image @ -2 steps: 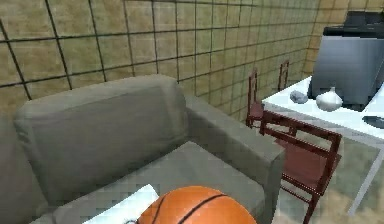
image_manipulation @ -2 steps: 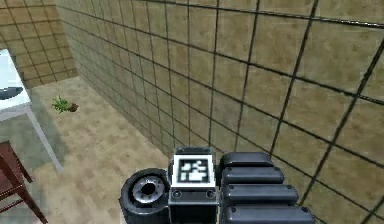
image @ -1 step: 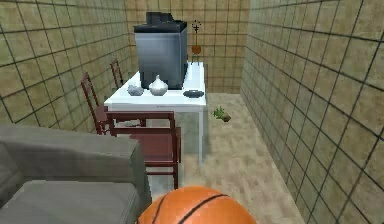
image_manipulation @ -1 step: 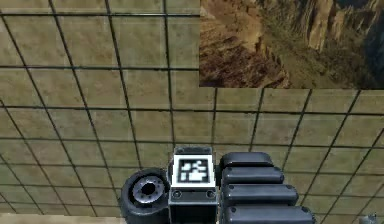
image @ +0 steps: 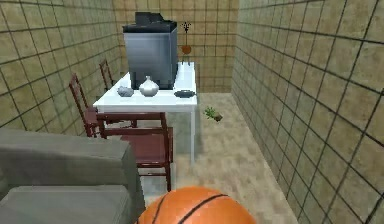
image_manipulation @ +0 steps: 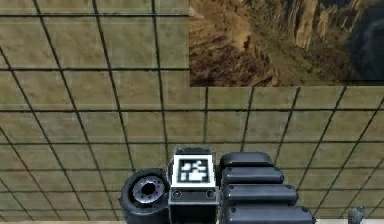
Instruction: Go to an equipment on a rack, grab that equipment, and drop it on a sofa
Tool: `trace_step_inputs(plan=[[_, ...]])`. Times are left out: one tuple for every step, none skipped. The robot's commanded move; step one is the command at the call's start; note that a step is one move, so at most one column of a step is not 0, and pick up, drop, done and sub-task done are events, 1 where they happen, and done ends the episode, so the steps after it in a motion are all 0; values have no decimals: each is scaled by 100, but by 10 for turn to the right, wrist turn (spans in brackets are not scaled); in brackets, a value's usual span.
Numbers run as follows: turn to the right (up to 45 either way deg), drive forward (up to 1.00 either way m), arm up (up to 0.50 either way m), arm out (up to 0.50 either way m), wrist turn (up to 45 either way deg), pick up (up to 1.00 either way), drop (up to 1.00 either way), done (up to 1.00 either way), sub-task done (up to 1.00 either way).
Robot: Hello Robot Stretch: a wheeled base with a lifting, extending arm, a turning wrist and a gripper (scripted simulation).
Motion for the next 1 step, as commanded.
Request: trace_step_inputs(plan=[[-450,0,0,0,0,0,0,0,0]])
